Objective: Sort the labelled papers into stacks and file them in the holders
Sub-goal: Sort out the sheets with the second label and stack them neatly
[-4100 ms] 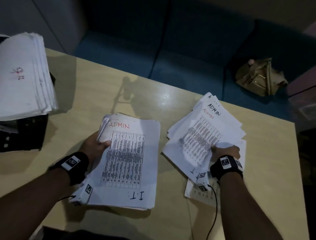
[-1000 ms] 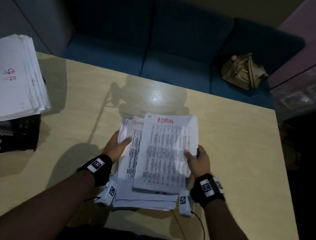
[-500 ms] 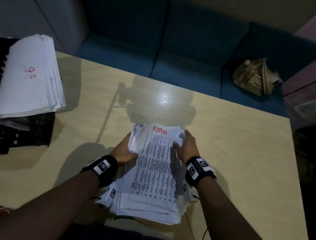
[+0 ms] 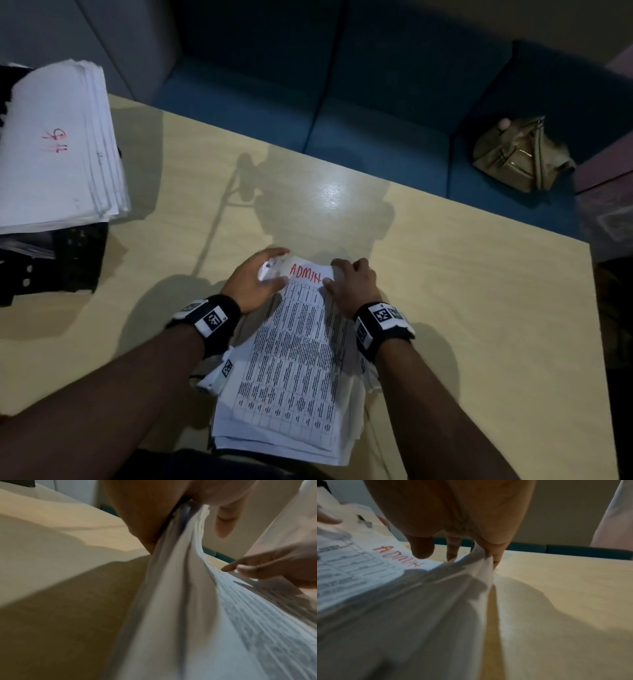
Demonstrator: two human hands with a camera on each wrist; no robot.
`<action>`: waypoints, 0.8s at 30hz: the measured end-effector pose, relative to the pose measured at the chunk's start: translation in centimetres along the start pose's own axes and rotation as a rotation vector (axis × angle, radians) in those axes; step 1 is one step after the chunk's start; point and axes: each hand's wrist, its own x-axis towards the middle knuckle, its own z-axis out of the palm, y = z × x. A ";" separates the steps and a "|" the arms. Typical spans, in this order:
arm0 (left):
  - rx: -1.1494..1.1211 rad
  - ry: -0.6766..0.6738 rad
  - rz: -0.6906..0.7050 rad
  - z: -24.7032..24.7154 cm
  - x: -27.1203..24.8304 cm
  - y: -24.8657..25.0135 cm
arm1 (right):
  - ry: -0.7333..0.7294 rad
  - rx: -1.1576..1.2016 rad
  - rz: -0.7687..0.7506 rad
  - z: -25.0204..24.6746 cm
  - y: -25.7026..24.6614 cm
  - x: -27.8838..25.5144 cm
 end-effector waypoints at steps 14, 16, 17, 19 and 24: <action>-0.043 0.135 -0.019 -0.1 -0.4 -0.6 | 0.105 0.112 -0.122 2.2 2.0 0.2; -0.071 0.147 0.025 -0.2 -0.7 -1.4 | 0.106 0.095 -0.148 2.2 1.9 0.1; -0.088 0.145 0.034 -0.1 -1.0 -1.7 | 0.115 0.089 -0.160 2.2 1.8 0.0; -0.141 0.117 0.012 0.3 -1.6 -1.7 | 0.110 0.130 -0.151 2.5 1.6 -0.2; -0.295 0.135 -0.076 1.0 -2.5 -1.4 | 0.246 0.451 -0.049 3.7 2.4 -0.6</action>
